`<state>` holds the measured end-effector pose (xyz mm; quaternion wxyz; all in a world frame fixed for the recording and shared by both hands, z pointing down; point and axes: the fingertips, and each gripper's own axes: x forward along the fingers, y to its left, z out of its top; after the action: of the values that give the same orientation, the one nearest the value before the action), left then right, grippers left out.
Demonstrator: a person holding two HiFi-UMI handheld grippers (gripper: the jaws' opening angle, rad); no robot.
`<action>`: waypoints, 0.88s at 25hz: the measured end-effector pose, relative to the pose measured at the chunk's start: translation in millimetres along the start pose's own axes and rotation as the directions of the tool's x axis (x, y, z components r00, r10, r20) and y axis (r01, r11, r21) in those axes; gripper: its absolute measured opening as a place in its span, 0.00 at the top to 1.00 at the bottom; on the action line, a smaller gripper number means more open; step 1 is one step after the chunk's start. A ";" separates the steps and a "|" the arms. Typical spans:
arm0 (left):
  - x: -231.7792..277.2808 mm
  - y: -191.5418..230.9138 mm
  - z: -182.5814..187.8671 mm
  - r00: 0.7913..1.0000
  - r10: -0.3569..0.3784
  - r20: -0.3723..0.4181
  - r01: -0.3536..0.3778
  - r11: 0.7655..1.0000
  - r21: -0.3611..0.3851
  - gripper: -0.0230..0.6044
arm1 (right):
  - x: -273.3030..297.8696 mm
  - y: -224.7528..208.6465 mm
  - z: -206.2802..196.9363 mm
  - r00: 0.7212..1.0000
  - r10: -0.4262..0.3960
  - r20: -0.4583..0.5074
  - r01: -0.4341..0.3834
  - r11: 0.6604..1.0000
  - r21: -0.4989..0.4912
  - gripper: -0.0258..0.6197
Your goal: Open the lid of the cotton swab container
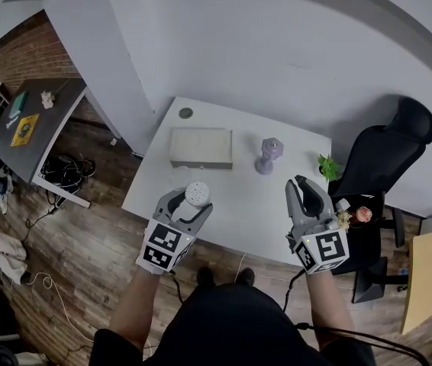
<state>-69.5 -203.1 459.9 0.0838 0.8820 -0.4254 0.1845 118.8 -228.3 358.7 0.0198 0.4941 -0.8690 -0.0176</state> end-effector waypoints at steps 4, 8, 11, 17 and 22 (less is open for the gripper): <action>2.0 -0.5 1.5 1.000 -0.002 -0.002 0.002 1.000 0.005 0.57 | 0.3 -2.4 0.3 1.000 0.001 0.005 -0.001 1.000 0.004 0.87; 3.9 1.3 1.3 1.000 -0.002 -0.005 0.002 1.000 0.008 0.57 | 3.4 -2.0 2.1 1.000 0.004 0.004 -0.004 1.000 0.002 0.87; 4.2 1.6 1.9 1.000 -0.003 -0.005 0.003 1.000 0.009 0.57 | 5.1 -1.5 2.6 1.000 0.007 0.003 -0.007 1.000 0.000 0.87; 5.4 3.0 1.0 1.000 -0.001 -0.006 0.001 1.000 0.018 0.57 | 7.8 -0.8 1.3 1.000 0.015 0.006 -0.015 1.000 0.002 0.87; 5.0 0.6 1.7 1.000 -0.006 -0.005 0.006 1.000 0.012 0.57 | 7.7 -0.3 1.9 1.000 0.018 0.005 -0.018 1.000 0.000 0.87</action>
<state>-66.6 -207.6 460.3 0.0802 0.8834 -0.4212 0.1892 115.1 -235.1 356.9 0.0175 0.4863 -0.8734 -0.0186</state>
